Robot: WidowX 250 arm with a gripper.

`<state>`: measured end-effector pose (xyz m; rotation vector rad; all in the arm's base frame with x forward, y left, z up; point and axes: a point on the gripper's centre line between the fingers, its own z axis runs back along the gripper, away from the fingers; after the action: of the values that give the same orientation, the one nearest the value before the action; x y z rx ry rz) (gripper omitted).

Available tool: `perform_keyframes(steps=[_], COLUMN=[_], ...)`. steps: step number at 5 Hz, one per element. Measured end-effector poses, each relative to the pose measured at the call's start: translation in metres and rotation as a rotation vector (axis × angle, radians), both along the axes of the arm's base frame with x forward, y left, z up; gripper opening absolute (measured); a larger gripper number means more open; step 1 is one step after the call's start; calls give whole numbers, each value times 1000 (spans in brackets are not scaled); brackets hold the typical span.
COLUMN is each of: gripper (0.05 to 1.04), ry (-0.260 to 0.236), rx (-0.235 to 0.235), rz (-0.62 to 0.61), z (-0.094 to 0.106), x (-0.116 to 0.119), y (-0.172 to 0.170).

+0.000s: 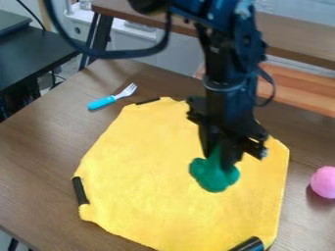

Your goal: Move the green object to the bottom left

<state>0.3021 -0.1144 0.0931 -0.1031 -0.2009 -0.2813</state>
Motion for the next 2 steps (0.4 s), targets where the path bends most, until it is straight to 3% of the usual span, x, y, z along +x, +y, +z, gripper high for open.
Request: perform_keyframes(steps=[2], gripper=[325], ry=[-48], rx=[-37], rz=[-23], z=[0], x=[27], y=[-53])
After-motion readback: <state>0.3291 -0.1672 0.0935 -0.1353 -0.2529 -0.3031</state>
